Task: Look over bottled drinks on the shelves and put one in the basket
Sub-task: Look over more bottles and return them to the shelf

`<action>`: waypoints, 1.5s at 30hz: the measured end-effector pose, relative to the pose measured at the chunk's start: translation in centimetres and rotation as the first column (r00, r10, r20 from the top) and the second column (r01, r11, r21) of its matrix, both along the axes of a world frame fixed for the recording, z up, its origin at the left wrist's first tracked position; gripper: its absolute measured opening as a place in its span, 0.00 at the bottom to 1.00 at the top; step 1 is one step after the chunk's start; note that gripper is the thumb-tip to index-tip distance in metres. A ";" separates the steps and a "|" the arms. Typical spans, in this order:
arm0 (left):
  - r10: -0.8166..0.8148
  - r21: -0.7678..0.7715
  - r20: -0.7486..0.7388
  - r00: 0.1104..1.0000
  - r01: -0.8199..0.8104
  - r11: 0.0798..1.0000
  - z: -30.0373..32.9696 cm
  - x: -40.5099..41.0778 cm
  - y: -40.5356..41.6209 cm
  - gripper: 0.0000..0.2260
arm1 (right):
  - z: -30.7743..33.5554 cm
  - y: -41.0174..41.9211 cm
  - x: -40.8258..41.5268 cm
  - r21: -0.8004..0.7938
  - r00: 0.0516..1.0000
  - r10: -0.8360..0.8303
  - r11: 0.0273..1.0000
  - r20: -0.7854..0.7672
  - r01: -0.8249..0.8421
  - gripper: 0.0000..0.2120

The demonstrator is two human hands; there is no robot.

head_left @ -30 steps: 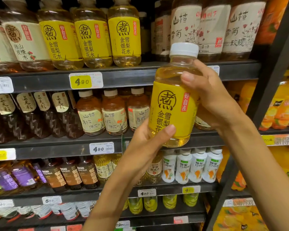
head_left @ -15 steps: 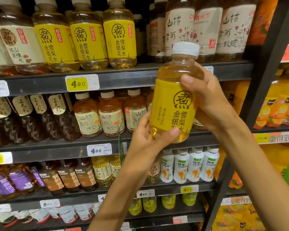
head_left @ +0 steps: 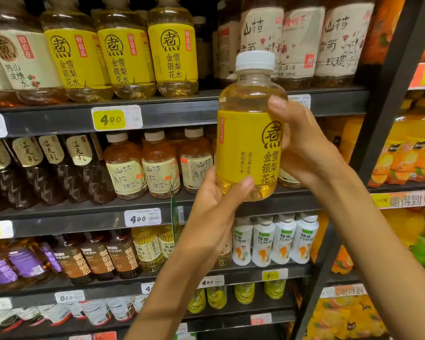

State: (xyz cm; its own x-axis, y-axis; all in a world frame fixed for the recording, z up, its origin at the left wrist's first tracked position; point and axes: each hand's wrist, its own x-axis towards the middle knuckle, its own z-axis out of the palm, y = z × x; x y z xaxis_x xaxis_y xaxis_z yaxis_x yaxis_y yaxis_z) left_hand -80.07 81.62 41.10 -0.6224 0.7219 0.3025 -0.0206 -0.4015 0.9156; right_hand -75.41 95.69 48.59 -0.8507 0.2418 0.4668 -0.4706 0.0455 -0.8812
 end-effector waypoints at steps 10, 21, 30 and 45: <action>0.076 -0.039 -0.015 0.997 -0.077 0.996 0.4 -0.3 -0.2 0.34 | 0.5 -0.1 -1.7 -0.001 0.994 0.082 0.997 0.066 -0.082 0.20; 0.160 -0.066 -0.083 0.984 -0.165 0.984 -0.2 -1.2 0.1 0.35 | 0.0 -0.2 -1.9 -0.036 0.999 0.005 0.999 -0.053 -0.007 0.25; -0.116 -0.031 -0.049 0.992 0.115 0.993 -0.1 -3.3 0.1 0.36 | -0.1 0.3 -1.2 0.211 0.985 0.131 0.972 -0.117 -0.104 0.25; 0.064 -0.043 -0.293 0.954 -0.080 0.996 -0.8 -5.0 1.4 0.34 | -2.3 1.3 0.0 0.333 0.990 0.098 0.941 -0.102 -0.059 0.40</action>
State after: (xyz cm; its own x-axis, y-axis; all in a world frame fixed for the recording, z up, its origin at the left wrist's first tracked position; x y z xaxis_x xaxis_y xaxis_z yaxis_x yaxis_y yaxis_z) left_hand -85.07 82.98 40.32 -0.5641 0.6987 0.4400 0.2771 -0.3418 0.8980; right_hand -75.37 96.97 46.27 -0.7966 -0.0070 0.6045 -0.5816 0.2815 -0.7632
